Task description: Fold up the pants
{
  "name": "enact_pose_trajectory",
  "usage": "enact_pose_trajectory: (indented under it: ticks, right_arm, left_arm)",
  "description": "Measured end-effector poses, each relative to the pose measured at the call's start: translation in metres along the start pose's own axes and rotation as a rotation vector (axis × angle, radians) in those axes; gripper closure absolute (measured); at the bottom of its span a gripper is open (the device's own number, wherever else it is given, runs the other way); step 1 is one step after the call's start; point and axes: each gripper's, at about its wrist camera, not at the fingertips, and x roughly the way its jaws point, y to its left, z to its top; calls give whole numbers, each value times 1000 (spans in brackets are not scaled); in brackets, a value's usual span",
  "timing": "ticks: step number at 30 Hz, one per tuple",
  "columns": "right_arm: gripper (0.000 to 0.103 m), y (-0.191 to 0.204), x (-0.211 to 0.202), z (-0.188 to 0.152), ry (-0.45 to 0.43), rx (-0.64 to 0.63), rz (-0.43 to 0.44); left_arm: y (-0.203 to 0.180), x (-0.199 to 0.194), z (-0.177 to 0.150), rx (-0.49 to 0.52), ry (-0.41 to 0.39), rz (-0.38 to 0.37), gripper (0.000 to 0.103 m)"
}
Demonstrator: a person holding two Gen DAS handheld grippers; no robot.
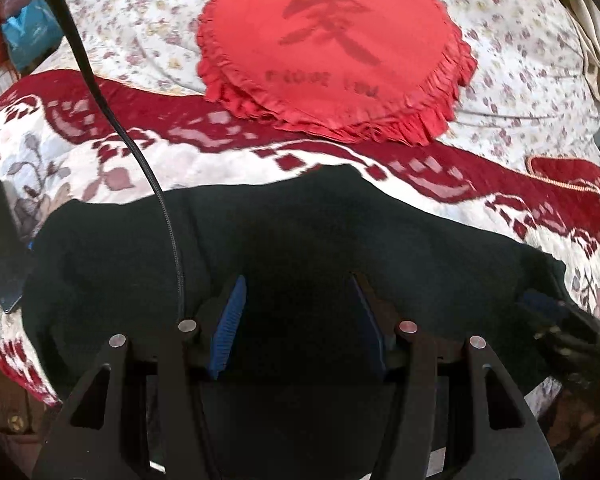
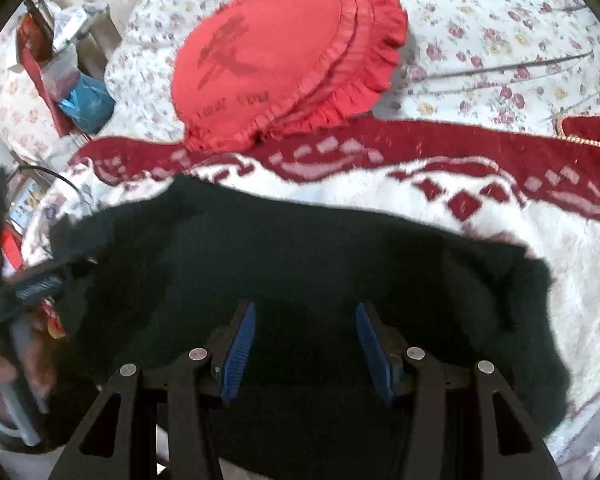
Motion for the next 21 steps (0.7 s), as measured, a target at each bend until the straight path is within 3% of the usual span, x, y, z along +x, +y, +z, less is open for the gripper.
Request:
enact_pose_trajectory:
  ticks: [3, 8, 12, 14, 15, 16, 21]
  right_arm:
    - [51, -17, -27, 7, -57, 8, -58]
    - [44, -51, -41, 11, -43, -1, -248]
    - [44, -65, -31, 16, -33, 12, -216]
    - [55, -67, -20, 17, -13, -3, -218]
    - [69, -65, -17, 15, -7, -16, -212]
    - [73, -62, -13, 14, -1, -48, -231]
    - [81, -59, -17, 22, -33, -103, -266]
  left_arm:
    - [-10, 6, 1, 22, 9, -5, 50]
    - [-16, 21, 5, 27, 26, 10, 50]
    - [-15, 29, 10, 20, 33, 20, 50]
    - [-16, 31, 11, 28, 35, 26, 50]
    - [-17, 33, 12, 36, 36, 30, 50]
    - [-18, 34, 13, 40, 37, 32, 50]
    - [-19, 38, 18, 35, 39, 33, 50]
